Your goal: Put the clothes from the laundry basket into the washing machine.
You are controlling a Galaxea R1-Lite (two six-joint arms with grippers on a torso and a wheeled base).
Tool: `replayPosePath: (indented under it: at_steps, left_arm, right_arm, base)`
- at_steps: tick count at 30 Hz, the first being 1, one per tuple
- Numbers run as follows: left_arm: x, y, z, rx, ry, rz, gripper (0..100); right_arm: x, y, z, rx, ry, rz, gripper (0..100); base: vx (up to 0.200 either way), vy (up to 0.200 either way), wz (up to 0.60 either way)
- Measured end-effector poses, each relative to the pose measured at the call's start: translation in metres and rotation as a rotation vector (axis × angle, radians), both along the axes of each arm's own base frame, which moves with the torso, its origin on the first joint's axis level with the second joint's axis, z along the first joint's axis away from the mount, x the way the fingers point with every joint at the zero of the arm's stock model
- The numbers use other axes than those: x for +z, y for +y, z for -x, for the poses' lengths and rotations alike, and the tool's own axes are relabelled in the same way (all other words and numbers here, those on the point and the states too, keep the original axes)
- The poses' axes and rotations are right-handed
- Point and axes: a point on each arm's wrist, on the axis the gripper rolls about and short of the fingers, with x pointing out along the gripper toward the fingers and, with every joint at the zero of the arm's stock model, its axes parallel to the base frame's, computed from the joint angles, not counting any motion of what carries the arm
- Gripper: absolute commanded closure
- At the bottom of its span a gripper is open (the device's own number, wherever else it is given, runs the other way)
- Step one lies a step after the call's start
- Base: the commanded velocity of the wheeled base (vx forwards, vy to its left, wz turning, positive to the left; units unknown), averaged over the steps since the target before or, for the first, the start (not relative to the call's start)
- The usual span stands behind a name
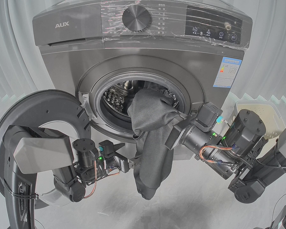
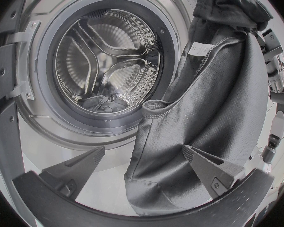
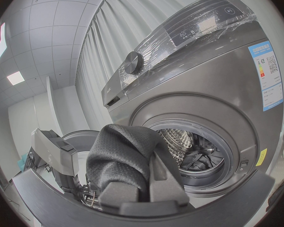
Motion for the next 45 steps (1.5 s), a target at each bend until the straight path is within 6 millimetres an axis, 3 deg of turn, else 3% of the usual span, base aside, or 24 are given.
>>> replayPosePath:
  at_steps: [20,29,45]
  left_arm:
    - [-0.010,-0.011,-0.008,-0.026,-0.009,0.004,0]
    - [-0.007,-0.020,-0.024,-0.046,-0.063,0.035,0]
    - [-0.009,-0.020,-0.024,-0.159,-0.075,0.026,0]
  right_arm:
    - [-0.001,0.003,0.002,0.011,0.003,0.003,100]
    - [-0.002,0.003,0.002,0.011,0.005,0.005,100]
    - [-0.010,0.001,0.002,0.006,0.027,0.027,100]
  base:
    - [0.000,0.000,0.00]
    - [0.000,0.000,0.00]
    - [0.000,0.000,0.00]
